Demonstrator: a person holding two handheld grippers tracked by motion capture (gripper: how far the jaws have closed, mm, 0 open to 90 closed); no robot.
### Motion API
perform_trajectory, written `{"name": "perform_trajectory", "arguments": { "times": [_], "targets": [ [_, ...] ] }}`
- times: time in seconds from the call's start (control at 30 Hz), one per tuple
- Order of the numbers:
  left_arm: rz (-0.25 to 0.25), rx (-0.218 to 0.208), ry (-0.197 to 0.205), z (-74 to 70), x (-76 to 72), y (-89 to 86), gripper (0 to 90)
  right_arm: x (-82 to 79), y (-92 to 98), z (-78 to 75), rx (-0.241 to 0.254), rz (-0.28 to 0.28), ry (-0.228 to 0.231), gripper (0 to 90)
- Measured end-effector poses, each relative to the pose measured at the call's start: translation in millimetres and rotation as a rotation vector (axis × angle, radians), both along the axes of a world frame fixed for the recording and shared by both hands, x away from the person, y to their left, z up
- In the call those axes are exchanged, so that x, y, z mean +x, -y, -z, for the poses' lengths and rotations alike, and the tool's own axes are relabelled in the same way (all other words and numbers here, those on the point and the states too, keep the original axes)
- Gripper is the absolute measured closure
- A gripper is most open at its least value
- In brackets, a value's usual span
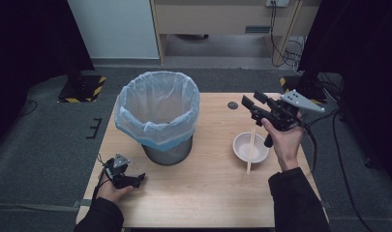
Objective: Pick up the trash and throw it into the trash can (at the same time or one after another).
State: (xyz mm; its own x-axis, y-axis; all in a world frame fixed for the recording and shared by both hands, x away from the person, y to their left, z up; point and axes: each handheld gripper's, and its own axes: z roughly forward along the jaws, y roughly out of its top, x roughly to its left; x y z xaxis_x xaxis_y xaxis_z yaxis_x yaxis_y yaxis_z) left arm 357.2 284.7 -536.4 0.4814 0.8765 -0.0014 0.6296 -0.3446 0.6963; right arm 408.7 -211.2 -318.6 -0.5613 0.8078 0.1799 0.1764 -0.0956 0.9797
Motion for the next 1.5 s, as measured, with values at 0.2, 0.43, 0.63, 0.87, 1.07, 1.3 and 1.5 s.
{"name": "perform_trajectory", "arguments": {
  "times": [0.2,0.43,0.63,0.87,1.07,1.3,1.5],
  "targets": [
    [-0.001,0.000,0.000,0.0,0.0,0.2,0.0,-6.7,19.6,31.2,-0.053,0.077,-0.057,46.7],
    [-0.002,0.000,0.000,0.0,0.0,0.2,0.0,-4.7,38.9,73.3,-0.100,0.143,-0.154,52.1],
    [-0.002,0.000,0.000,0.0,0.0,0.3,0.0,-2.8,45.6,91.8,-0.141,0.173,-0.198,54.3],
    [-0.002,0.000,-0.001,-0.1,0.0,0.3,0.0,2.9,48.3,131.8,-0.192,0.180,-0.300,57.1],
    [-0.002,0.000,-0.001,-0.1,0.0,0.2,0.0,7.9,47.6,149.0,-0.220,0.182,-0.345,60.2],
    [-0.002,0.000,0.000,0.0,0.0,0.3,0.0,13.0,44.8,162.4,-0.245,0.176,-0.387,61.4],
    [-0.002,0.000,0.000,0.0,0.0,0.3,0.0,17.2,40.8,169.9,-0.289,0.167,-0.415,61.9]
  ]
}}
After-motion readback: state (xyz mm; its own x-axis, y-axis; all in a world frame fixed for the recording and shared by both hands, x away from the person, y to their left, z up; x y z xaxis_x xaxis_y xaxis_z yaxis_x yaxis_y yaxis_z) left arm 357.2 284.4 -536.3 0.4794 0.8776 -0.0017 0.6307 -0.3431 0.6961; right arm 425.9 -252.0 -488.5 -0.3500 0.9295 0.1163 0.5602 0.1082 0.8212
